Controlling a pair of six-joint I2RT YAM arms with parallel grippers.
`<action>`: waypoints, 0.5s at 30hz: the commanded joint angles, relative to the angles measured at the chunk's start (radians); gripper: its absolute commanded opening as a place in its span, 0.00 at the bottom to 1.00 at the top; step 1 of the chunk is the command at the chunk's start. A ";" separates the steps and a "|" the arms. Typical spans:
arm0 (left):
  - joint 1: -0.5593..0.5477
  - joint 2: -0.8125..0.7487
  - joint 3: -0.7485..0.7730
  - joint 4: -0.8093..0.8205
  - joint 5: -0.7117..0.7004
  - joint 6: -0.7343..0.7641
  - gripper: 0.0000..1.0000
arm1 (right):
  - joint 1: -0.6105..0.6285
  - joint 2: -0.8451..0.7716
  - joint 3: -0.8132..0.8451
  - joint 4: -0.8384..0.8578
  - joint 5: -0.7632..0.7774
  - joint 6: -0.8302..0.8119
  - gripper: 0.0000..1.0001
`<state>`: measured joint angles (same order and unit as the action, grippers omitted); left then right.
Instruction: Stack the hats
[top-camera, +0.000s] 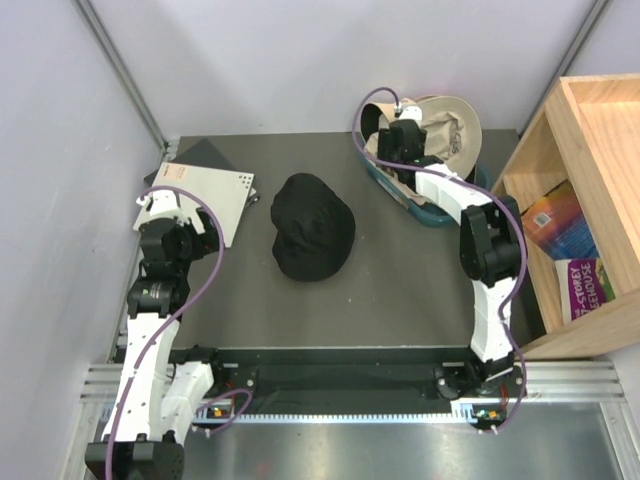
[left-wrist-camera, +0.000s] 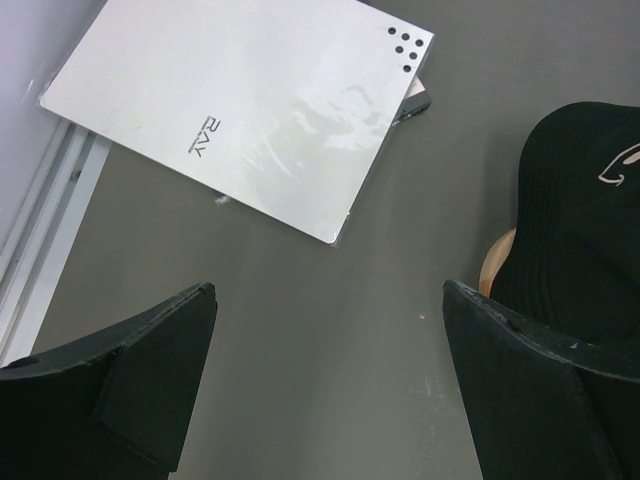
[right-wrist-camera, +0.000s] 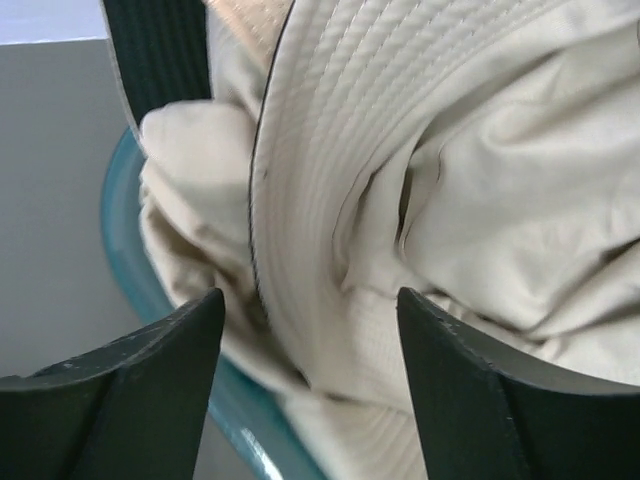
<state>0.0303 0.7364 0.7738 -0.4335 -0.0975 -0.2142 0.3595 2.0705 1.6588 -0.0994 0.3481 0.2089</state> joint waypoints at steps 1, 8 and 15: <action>0.013 0.003 0.005 0.029 -0.022 0.004 0.99 | -0.022 0.059 0.125 0.006 0.061 -0.022 0.66; 0.019 0.003 0.007 0.030 -0.016 0.004 0.99 | -0.044 0.134 0.177 -0.005 0.022 -0.019 0.52; 0.017 -0.008 0.005 0.027 -0.013 0.003 0.99 | -0.050 0.056 0.191 -0.048 -0.031 -0.022 0.09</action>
<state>0.0418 0.7403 0.7738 -0.4335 -0.1024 -0.2142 0.3210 2.2028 1.7973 -0.1287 0.3359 0.1955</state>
